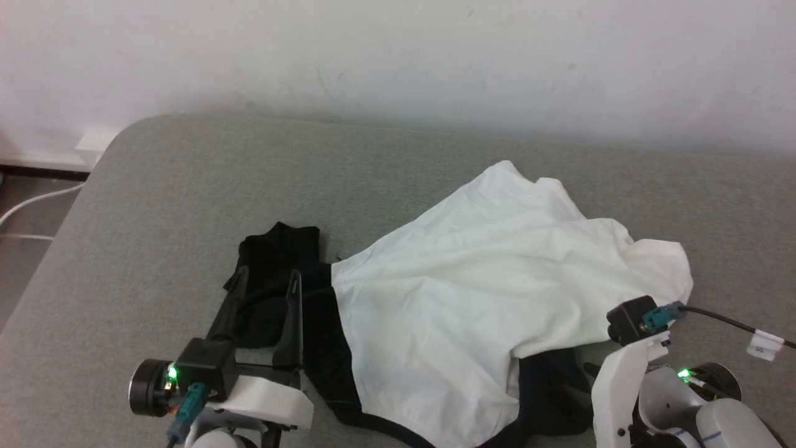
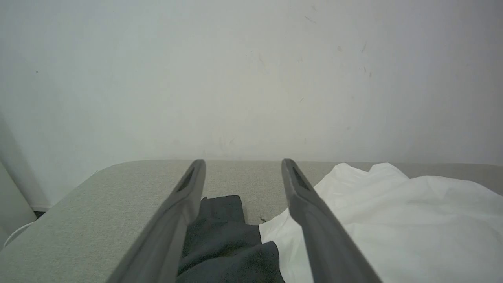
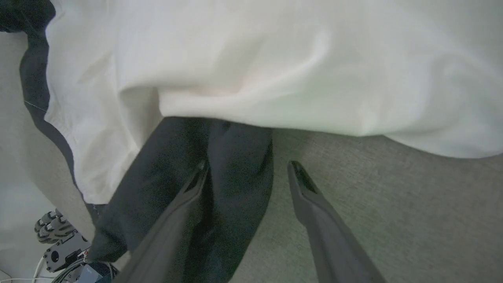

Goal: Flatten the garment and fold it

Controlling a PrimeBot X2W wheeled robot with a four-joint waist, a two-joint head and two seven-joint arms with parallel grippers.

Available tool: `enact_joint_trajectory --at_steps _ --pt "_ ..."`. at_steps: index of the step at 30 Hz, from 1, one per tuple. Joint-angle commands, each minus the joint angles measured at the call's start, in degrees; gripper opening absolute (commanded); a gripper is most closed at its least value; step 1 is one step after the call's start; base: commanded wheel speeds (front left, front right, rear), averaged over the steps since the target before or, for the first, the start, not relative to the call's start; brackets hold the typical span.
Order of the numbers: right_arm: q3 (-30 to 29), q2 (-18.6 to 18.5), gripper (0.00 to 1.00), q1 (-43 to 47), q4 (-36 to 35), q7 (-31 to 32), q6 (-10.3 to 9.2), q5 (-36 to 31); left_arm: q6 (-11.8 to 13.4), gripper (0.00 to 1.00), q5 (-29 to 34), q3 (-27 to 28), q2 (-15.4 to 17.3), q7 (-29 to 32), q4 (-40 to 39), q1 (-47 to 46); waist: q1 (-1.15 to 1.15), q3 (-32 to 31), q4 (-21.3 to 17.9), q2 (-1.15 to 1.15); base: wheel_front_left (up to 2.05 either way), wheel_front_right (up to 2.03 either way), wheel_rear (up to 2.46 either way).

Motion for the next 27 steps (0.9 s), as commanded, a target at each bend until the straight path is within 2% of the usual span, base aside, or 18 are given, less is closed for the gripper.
enact_joint_trajectory --at_steps 1,6,7,8,13,18,23,27 --pt "0.3 0.0 1.00 -1.4 1.5 0.1 -0.05 -0.5 -0.4 1.00 0.9 -0.2 -0.3 -0.3 -0.3 0.2 0.00 1.2 1.7 0.01 0.00 0.00 0.00" --pt "2.4 0.4 1.00 -4.3 8.5 -1.4 -0.05 -2.0 -1.2 1.00 1.4 -0.6 -1.2 -0.3 -0.4 -0.5 0.00 2.4 2.9 0.01 0.00 0.00 0.00" --pt "2.9 0.5 0.69 -4.5 9.7 -1.8 -0.05 -2.0 -1.3 1.00 1.5 -0.6 -1.3 -0.3 -0.3 -0.6 0.00 2.5 2.9 0.01 0.00 0.00 0.00" --pt "3.3 0.5 0.00 -4.8 10.6 -2.4 -0.05 -2.0 -1.3 1.00 1.6 -0.6 -1.4 -0.3 -0.3 -0.6 0.00 2.6 2.9 0.01 0.00 0.00 0.00" --pt "2.2 -0.6 0.00 -6.1 12.9 -6.7 -0.05 -2.6 -1.8 1.00 1.7 -0.4 -1.8 -0.3 0.9 -0.3 0.00 1.8 0.8 0.01 0.00 0.00 0.00" --pt "-3.6 -4.3 0.00 -5.8 10.3 -8.4 -0.05 -3.5 -2.2 1.00 1.6 -0.2 -2.0 -0.3 1.9 0.4 0.00 -0.1 -3.0 0.01 0.00 0.00 0.00" --pt "-13.5 -8.7 0.00 -2.5 3.8 -5.5 -0.05 -5.5 -2.7 1.00 1.6 -0.1 -2.3 -0.3 2.2 0.8 0.00 -1.7 -6.4 0.01 0.00 0.00 0.00" --pt "-23.6 -9.6 0.00 3.3 -1.2 1.0 -0.05 -9.8 -2.9 1.00 1.5 -0.1 -2.6 -0.3 2.3 1.0 0.00 -2.2 -8.2 0.01 0.00 0.00 0.00"
